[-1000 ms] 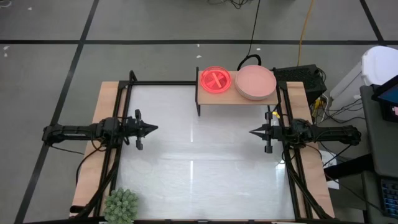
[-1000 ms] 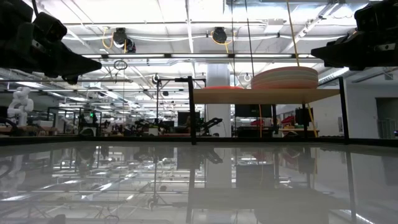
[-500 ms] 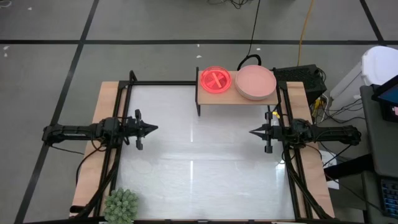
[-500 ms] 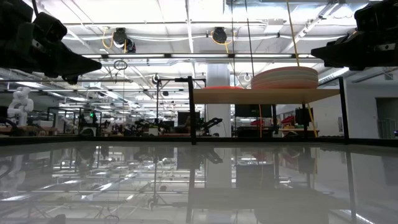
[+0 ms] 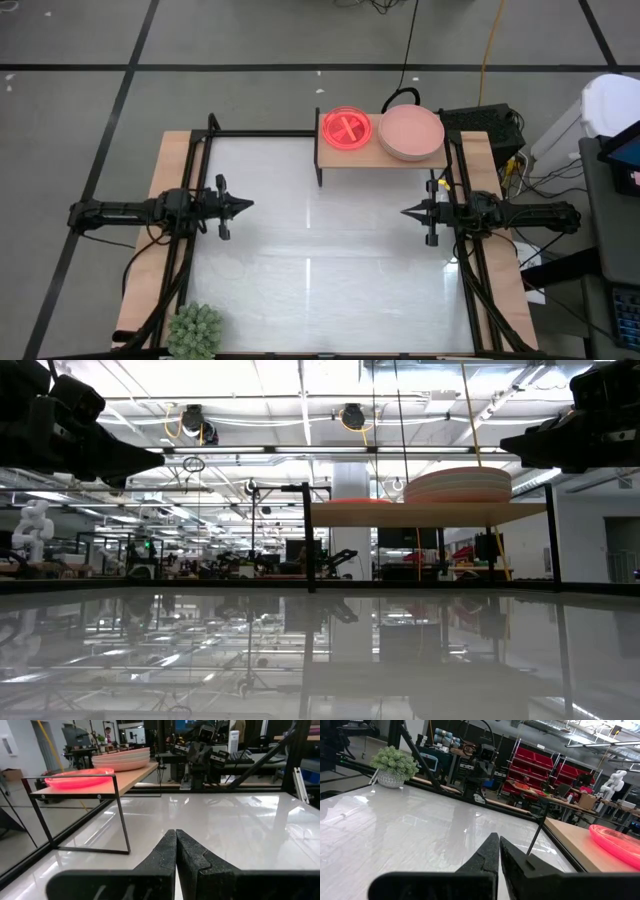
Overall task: Place and stack plates onto a shelf
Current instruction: Return to Home Position
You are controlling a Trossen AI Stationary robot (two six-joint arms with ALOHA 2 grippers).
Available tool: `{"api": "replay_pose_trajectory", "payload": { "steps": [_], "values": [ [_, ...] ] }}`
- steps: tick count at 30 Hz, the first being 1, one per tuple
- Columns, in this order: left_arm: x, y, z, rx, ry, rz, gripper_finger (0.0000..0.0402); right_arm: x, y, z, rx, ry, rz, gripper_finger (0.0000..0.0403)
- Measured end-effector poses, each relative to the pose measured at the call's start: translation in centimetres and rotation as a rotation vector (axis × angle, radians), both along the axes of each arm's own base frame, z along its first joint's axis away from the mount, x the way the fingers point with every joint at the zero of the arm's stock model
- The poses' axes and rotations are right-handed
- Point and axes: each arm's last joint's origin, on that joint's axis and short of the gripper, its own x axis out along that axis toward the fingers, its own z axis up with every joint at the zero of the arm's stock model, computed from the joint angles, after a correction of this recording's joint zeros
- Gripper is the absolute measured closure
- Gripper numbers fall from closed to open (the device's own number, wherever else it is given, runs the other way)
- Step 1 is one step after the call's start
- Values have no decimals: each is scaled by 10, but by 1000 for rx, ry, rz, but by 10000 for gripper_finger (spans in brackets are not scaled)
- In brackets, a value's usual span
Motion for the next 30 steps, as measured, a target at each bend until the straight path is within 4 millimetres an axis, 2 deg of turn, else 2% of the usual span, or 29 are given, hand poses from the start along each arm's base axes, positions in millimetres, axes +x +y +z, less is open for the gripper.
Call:
{"api": "replay_pose_trajectory", "payload": {
  "steps": [11, 30],
  "values": [
    [0, 0, 0, -95, -9, 2, 398, 0, 0, 0, 0, 0, 0, 403],
    [0, 0, 0, -73, -8, 1, 398, 0, 0, 0, 0, 0, 0, 403]
  ]
}}
